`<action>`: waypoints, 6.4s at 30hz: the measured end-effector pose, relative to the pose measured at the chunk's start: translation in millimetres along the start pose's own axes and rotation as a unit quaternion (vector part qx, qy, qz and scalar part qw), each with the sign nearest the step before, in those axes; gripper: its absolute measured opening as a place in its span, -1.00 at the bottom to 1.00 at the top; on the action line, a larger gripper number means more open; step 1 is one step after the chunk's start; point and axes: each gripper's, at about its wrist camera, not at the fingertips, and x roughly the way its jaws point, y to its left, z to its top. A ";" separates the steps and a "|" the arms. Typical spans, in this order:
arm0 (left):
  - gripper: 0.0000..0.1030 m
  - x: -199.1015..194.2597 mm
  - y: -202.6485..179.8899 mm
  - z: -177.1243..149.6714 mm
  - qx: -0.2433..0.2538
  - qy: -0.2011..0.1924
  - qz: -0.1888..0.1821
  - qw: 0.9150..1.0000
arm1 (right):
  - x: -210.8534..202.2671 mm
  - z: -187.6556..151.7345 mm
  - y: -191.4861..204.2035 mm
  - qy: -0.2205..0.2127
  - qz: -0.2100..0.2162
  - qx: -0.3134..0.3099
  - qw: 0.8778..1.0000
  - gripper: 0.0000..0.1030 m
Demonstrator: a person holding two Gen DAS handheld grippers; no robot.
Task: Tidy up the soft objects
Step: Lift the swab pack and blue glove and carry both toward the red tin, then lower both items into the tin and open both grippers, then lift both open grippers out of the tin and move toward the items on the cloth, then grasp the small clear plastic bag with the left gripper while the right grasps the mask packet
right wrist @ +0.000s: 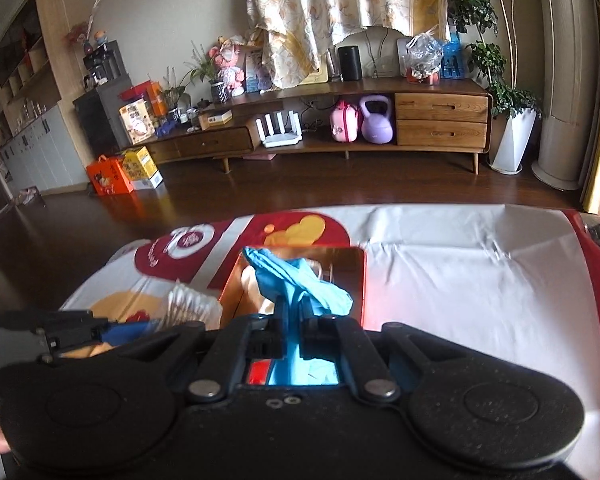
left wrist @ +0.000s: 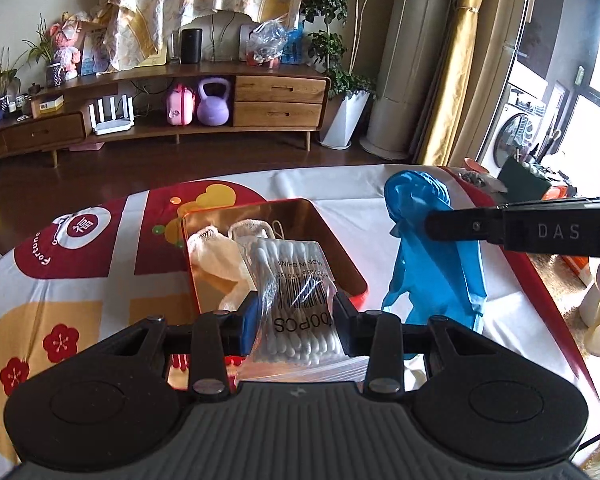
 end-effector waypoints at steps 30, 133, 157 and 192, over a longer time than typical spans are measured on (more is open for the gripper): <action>-0.25 158.6 34.3 20.2 -0.018 0.052 0.032 0.998 | 157.8 -5.7 -42.9 0.068 -0.013 0.051 0.996 -0.89; 0.63 -69.0 -27.3 -159.7 -0.055 0.000 0.041 0.998 | -79.9 -217.2 27.7 0.040 -0.012 -0.020 0.999 0.97; 0.64 8.0 -16.8 -159.8 -0.039 0.054 0.043 0.997 | -9.3 -208.4 -1.7 0.126 0.000 -0.126 0.984 0.81; -0.33 34.9 -13.3 -165.6 -0.006 0.045 0.079 0.996 | -10.0 -216.1 -1.6 0.124 -0.015 -0.116 0.985 -0.04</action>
